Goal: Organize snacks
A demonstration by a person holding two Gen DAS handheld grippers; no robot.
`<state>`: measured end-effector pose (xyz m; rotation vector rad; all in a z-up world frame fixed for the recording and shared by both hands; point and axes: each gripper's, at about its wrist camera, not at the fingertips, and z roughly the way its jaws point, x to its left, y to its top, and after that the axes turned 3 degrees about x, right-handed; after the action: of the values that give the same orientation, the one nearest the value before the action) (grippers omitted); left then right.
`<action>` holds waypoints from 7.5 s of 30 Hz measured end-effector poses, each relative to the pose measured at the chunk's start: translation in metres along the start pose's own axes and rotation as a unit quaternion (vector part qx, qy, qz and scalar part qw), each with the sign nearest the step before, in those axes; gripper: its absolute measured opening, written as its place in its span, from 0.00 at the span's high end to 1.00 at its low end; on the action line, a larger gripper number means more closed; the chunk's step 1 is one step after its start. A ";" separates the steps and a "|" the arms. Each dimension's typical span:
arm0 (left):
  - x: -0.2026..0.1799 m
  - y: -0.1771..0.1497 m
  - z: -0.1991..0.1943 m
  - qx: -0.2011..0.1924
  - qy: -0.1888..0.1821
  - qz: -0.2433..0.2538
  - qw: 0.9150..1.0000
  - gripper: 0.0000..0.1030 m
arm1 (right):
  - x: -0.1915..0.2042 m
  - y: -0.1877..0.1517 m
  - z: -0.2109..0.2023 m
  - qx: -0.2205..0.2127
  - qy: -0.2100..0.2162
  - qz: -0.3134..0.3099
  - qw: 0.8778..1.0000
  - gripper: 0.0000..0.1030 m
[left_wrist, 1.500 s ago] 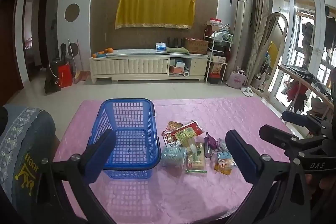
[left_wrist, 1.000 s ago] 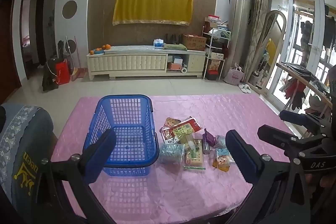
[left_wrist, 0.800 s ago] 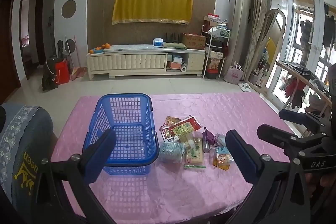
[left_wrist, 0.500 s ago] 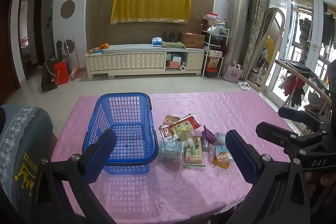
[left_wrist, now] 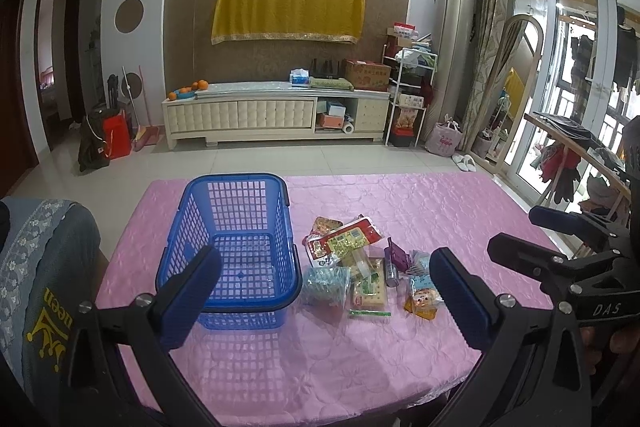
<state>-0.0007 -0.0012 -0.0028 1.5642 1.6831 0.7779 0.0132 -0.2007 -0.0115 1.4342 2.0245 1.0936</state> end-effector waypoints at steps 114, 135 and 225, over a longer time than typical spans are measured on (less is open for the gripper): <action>-0.171 -0.075 0.313 0.367 -0.131 0.088 0.917 0.35 | -0.236 -0.094 0.135 0.220 -0.045 0.159 0.961 0.00; -0.055 -0.017 0.203 0.226 -0.081 0.039 0.970 0.36 | -0.118 -0.021 0.142 0.189 0.003 0.002 0.982 0.00; 0.217 0.054 0.188 0.194 0.033 -0.037 0.980 0.24 | 0.117 0.112 0.274 0.200 0.065 -0.157 0.965 0.40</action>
<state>0.1785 0.2131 -0.0870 1.7348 2.0198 0.4863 0.2320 0.0213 -0.0748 1.1755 2.5689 0.6846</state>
